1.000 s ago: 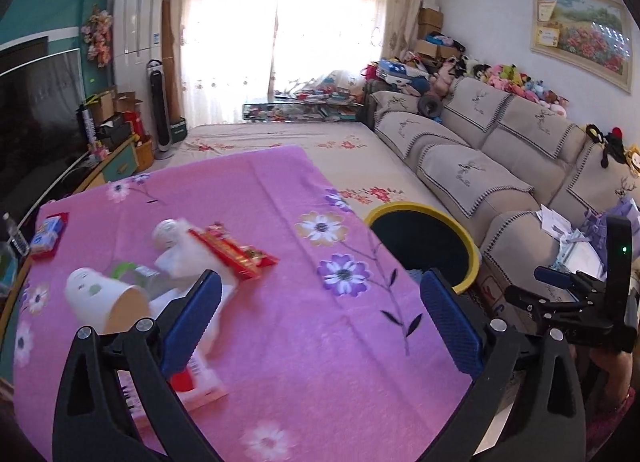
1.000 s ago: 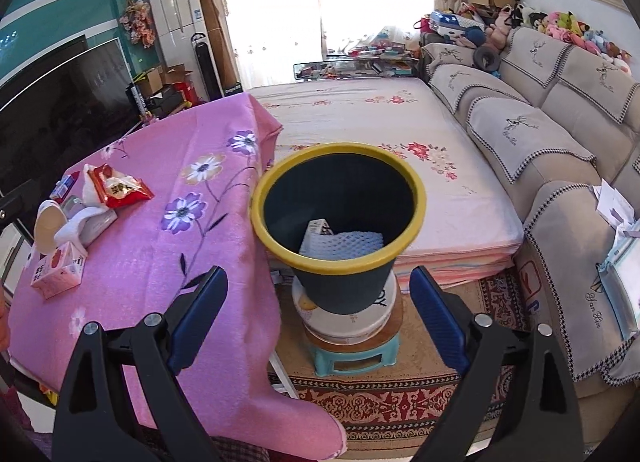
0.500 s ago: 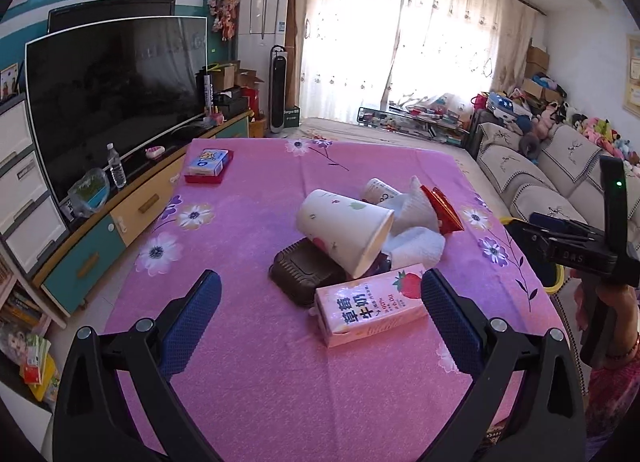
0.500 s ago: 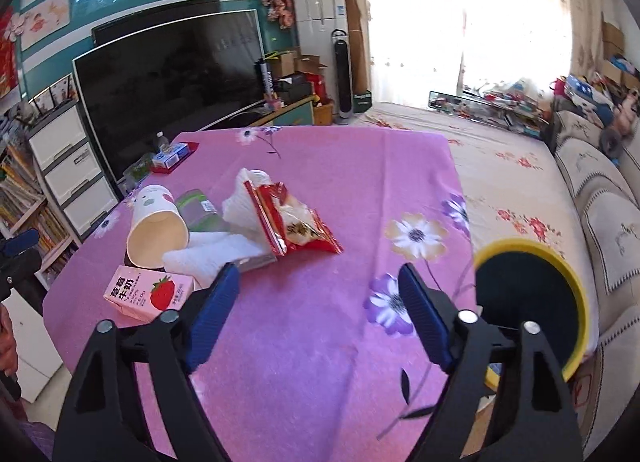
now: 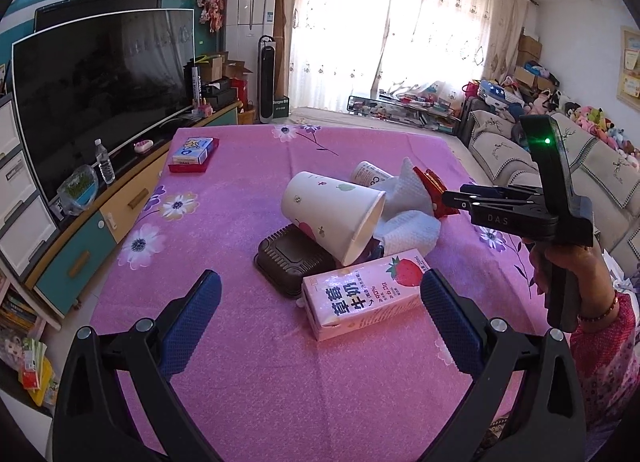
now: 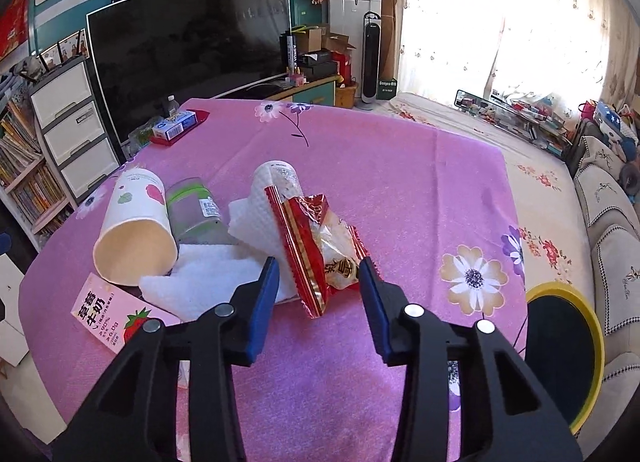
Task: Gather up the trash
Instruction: 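Grasp the red snack wrapper with the right gripper and lift, then lower the snack wrapper into the bin and open the right gripper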
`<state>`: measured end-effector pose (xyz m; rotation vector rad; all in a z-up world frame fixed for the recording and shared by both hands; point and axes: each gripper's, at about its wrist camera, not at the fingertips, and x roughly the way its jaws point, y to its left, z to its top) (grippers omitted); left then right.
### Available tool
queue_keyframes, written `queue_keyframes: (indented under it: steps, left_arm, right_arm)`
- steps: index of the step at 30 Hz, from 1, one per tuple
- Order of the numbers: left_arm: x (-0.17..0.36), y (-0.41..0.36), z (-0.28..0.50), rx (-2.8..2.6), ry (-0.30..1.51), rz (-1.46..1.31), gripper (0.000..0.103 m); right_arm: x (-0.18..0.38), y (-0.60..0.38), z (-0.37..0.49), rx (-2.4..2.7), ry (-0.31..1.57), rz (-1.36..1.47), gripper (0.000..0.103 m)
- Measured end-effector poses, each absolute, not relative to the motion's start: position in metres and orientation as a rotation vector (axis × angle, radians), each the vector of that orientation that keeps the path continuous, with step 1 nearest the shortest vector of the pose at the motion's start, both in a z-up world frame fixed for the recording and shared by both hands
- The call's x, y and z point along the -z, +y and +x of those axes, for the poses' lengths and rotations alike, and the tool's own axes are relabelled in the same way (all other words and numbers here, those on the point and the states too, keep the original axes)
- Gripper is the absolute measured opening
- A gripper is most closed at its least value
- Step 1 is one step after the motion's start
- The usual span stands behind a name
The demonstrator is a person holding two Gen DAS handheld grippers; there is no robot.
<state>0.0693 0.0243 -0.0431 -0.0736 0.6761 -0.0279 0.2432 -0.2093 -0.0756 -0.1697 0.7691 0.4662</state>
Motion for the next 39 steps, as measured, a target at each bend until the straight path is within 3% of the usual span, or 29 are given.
queue_keyframes:
  steps: [4, 6, 12, 29, 39]
  left_arm:
    - [0.048, 0.02, 0.073, 0.037, 0.687, -0.073, 0.098]
    - [0.049, 0.019, 0.074, 0.04, 0.69, -0.071, 0.098]
    - [0.051, 0.021, 0.073, 0.033, 0.69, -0.08, 0.098]
    - [0.058, 0.013, 0.076, 0.036, 0.709, -0.078, 0.098]
    - [0.067, -0.001, 0.085, 0.055, 0.742, -0.055, 0.098]
  right_arm:
    - [0.081, -0.208, 0.249, -0.492, 0.801, -0.161, 0.028]
    - [0.084, -0.207, 0.251, -0.494, 0.81, -0.16, 0.015]
    - [0.075, -0.217, 0.245, -0.461, 0.782, -0.137, 0.007]
    - [0.038, -0.333, 0.199, -0.201, 0.646, -0.029, 0.007]
    - [0.081, -0.422, 0.235, 0.011, 0.747, 0.02, 0.01]
